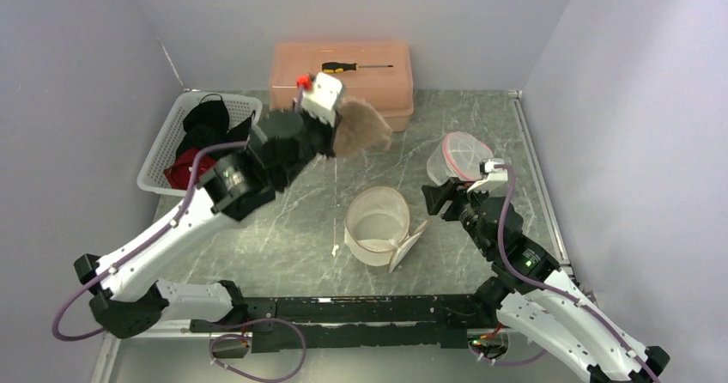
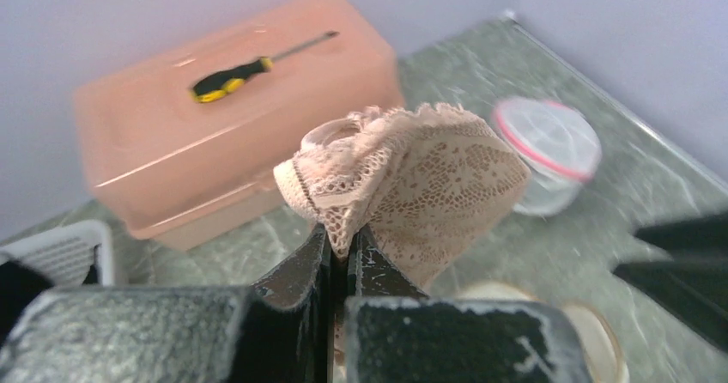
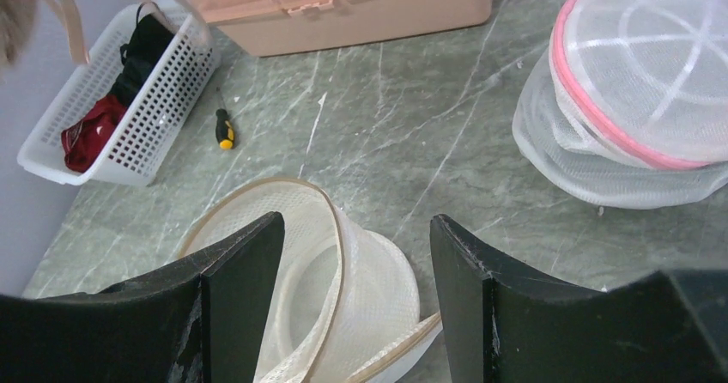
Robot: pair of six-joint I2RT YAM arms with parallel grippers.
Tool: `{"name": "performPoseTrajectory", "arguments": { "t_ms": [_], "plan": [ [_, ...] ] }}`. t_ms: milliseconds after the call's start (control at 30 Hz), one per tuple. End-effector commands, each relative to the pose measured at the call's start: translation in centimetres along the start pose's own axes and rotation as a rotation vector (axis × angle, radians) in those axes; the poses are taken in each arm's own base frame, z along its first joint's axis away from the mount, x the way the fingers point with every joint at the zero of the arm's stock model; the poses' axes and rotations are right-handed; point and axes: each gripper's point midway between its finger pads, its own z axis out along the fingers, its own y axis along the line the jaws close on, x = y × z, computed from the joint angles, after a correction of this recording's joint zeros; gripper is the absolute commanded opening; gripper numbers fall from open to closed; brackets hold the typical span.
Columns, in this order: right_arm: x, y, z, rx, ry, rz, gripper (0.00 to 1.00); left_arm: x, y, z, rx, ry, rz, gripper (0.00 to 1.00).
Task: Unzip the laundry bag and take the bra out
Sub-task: Pick up the bra from the laundry bag, then place the bra in the bin.
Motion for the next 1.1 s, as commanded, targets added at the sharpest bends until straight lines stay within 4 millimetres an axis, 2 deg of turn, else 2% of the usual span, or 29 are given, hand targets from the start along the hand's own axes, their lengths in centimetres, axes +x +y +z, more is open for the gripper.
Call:
{"name": "performPoseTrajectory", "arguments": {
  "t_ms": [0, 133, 333, 467, 667, 800, 1067],
  "plan": [
    [-1.1, 0.6, 0.0, -0.02, -0.039, 0.007, 0.67, 1.4, 8.2, 2.0, -0.233, 0.173, -0.071, 0.03],
    [-0.4, 1.0, 0.2, -0.048, -0.016, 0.018, 0.66, 1.9, 15.0, 2.4, -0.345, 0.177, -0.305, 0.03],
    [0.8, 1.7, 0.2, -0.101, 0.021, 0.032, 0.66, 1.7, 25.3, -0.5, -0.622, 0.041, -0.555, 0.03],
    [1.7, 2.0, 0.0, -0.127, 0.042, 0.042, 0.66, 3.4, 32.1, -3.2, -0.806, -0.033, -0.736, 0.03],
    [2.8, 2.0, -0.5, -0.155, 0.067, 0.054, 0.65, 8.2, 40.1, -5.5, -0.943, -0.048, -0.964, 0.03],
    [3.1, 1.7, -0.9, -0.154, 0.069, 0.051, 0.65, 11.1, 42.7, -4.2, -0.853, -0.042, -1.073, 0.03],
    [3.6, 1.1, -1.1, -0.142, 0.073, 0.052, 0.65, 15.0, 43.8, -0.9, -0.722, 0.017, -1.131, 0.03]
  ]
}}
